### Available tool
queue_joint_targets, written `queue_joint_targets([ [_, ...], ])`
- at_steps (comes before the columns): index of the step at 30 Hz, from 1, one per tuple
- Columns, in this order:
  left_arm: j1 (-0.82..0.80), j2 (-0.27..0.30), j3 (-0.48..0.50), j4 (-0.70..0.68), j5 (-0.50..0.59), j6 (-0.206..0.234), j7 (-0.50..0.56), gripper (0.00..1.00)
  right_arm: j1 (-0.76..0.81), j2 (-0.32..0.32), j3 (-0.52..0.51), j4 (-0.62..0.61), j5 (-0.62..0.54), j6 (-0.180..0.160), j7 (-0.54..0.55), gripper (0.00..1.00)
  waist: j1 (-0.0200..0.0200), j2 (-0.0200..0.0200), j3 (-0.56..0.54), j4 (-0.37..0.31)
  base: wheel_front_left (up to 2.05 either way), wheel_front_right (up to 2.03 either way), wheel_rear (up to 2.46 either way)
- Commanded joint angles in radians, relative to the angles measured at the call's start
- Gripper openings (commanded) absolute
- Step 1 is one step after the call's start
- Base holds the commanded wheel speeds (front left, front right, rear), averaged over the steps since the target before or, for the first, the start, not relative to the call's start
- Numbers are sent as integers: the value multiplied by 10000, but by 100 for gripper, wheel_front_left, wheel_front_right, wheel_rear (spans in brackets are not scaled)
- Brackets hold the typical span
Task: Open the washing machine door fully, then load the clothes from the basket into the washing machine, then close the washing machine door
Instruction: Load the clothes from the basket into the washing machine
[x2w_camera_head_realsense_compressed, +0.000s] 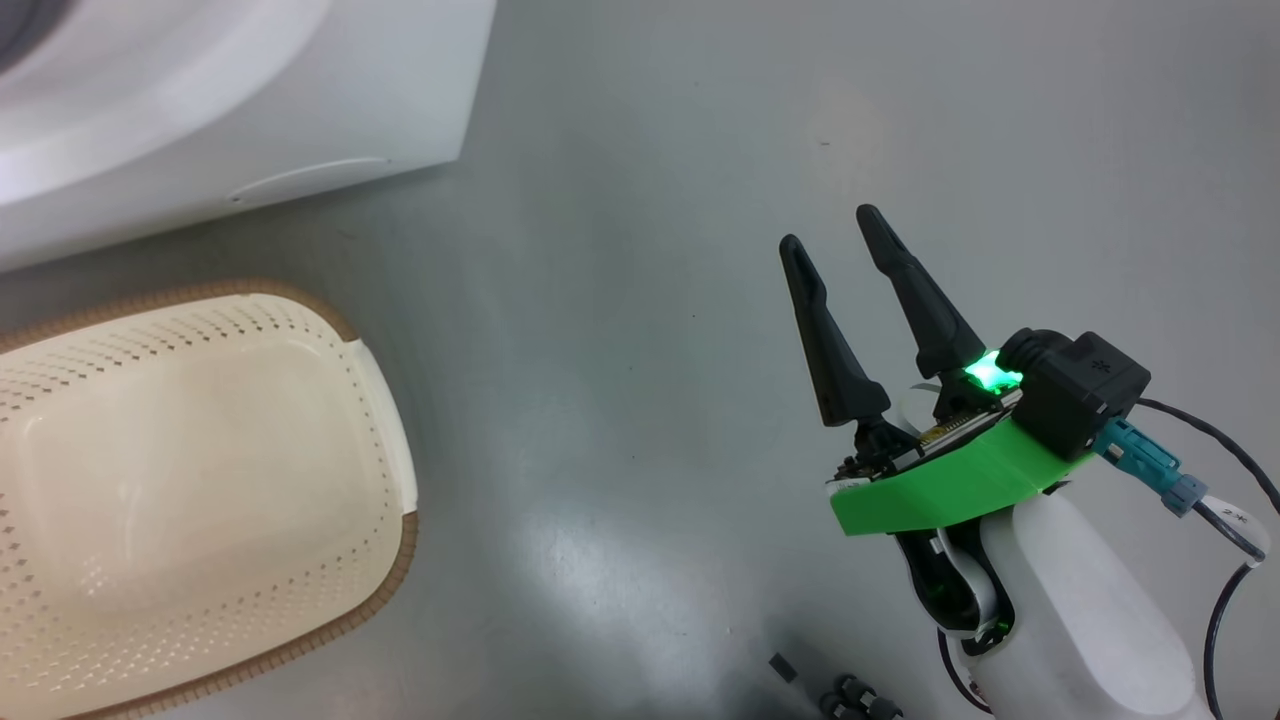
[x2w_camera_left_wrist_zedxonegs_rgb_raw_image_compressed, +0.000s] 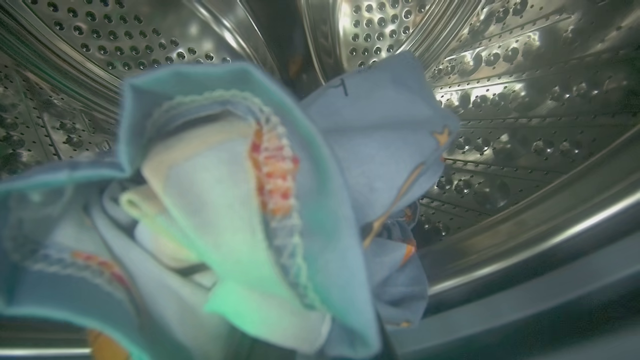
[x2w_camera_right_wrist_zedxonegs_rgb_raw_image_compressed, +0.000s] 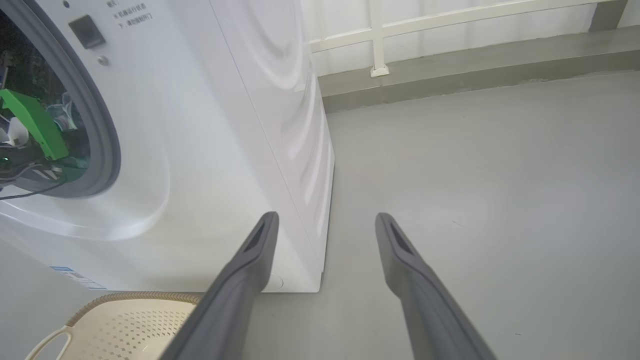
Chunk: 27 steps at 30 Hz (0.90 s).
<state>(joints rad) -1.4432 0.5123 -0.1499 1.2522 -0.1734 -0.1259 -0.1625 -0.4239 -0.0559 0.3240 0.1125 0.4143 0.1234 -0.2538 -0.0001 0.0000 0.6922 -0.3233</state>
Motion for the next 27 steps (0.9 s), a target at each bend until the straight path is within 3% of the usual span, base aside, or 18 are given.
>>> queue_joint_targets([
  [1, -181, 395, -63, -93, -58, -43, 44, 65, 134, 55, 205, -170, 55, 73, -80, 100, 1, 0, 0, 18, 0, 0, 0],
  [4, -211, 341, -283, -7, -259, -45, 118, 99, 136, 55, 188, -167, 69, 73, -80, 100, 1, 0, -30, 47, 0, 0, 0],
  [27, 545, 6, -1408, -274, -2486, -47, -679, 100, 104, -58, -7, -106, -19, 73, -80, 100, 1, 0, -573, 580, 0, 0, 0],
])
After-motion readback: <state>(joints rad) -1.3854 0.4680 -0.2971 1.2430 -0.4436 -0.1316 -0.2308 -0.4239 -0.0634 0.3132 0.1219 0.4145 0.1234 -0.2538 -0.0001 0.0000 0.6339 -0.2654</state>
